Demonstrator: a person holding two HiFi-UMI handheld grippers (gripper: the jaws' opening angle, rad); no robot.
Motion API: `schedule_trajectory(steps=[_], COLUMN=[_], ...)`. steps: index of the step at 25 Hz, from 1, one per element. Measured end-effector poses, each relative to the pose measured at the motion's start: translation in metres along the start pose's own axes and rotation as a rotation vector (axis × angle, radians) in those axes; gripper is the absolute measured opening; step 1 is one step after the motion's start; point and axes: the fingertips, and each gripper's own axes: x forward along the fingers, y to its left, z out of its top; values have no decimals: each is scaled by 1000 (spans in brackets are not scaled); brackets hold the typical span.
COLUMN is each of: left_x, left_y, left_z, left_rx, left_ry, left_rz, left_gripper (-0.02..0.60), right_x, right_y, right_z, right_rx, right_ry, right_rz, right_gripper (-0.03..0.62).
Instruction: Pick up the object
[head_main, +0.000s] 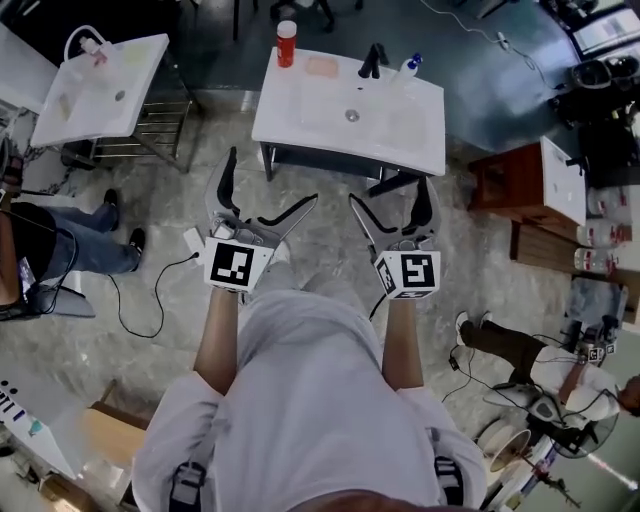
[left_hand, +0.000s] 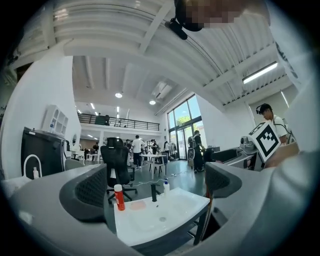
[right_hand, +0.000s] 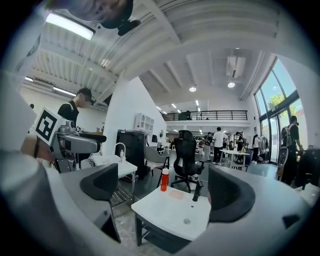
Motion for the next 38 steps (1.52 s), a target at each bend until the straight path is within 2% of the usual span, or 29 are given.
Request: schedule_trajectory(steps=[4, 9, 13, 16, 21, 25, 30, 35, 38], left_x=[51, 117, 174, 222, 276, 298, 309, 304, 296], left_y=[45, 88, 121, 139, 156, 168, 182, 196, 210], left_z=[0, -26, -42, -49, -74, -102, -122, -132, -138], left_rx=[-18, -6, 24, 17, -13, -33, -56, -72, -74], left_ry=[-4, 38, 69, 89, 146, 178, 203, 233, 257], left_rz=[14, 41, 63, 79, 88, 97, 111, 121, 136], left_gripper=[591, 591, 591, 591, 591, 591, 591, 591, 591], right_x=[77, 170, 250, 309, 382, 426, 470, 496, 503], right_y=[-24, -59, -85, -108, -128, -130, -111, -101, -98], right_z=[-6, -42, -95, -137, -210, -268, -333, -374, -391], right_rx=[-11, -24, -50, -112, -233, -367, -531, -591, -627], right_ry=[47, 112, 203, 300, 475, 612, 771, 882, 916], right_rz=[17, 65, 130, 186, 280, 362, 503, 572, 599], right_gripper=[529, 506, 494, 492, 429, 397, 363, 330, 276])
